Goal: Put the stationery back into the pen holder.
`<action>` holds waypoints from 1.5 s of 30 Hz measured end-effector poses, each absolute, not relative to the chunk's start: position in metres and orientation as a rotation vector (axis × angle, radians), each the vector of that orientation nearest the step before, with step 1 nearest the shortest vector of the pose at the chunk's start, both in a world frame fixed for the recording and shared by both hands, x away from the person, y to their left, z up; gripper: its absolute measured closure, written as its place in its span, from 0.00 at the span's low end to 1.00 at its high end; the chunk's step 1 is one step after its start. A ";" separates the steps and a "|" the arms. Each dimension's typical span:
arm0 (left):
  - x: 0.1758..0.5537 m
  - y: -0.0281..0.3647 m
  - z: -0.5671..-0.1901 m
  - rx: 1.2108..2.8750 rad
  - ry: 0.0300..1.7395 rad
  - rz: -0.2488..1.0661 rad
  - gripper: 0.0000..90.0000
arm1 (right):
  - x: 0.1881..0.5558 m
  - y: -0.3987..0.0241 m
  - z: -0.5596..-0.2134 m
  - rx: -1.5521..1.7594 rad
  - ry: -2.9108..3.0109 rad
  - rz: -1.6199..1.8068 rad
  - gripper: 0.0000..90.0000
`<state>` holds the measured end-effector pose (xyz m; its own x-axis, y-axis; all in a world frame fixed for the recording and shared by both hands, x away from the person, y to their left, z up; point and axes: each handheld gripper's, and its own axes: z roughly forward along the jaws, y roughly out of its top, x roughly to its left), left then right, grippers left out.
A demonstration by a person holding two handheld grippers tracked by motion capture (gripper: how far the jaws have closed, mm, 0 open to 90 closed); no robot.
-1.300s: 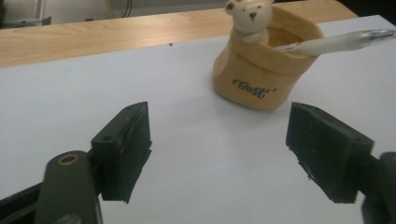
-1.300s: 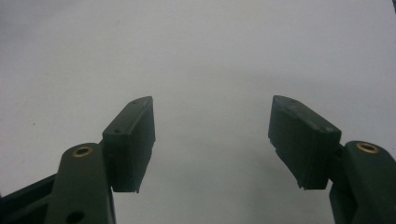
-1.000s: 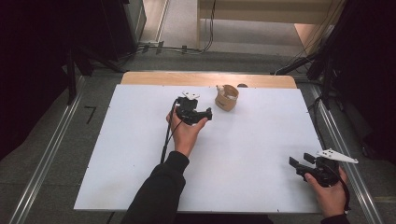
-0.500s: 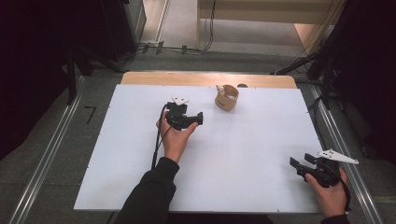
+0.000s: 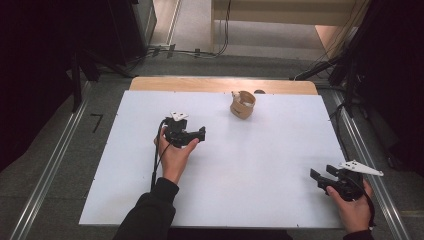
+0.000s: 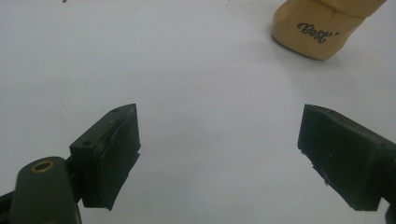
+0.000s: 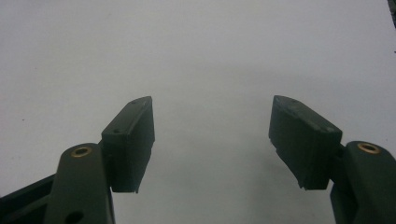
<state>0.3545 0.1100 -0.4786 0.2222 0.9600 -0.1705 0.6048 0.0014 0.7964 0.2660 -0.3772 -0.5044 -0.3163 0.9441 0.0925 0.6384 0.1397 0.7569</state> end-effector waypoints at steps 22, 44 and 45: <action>0.313 0.140 -0.489 1.679 1.485 0.607 0.14 | 0.265 -0.376 -0.505 1.527 2.012 1.003 0.33; 0.265 0.185 -0.499 1.684 1.525 0.608 0.12 | 0.264 -0.373 -0.505 1.542 2.007 0.988 0.33; 0.263 0.187 -0.500 1.694 1.530 0.606 0.12 | 0.264 -0.373 -0.505 1.540 2.006 0.989 0.33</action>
<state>0.2625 0.1872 -0.5003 0.1691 0.9754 -0.1412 0.6147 0.0076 0.7887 0.2643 -0.3731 -0.5050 -0.2964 0.9509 0.0893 0.6498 0.1323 0.7485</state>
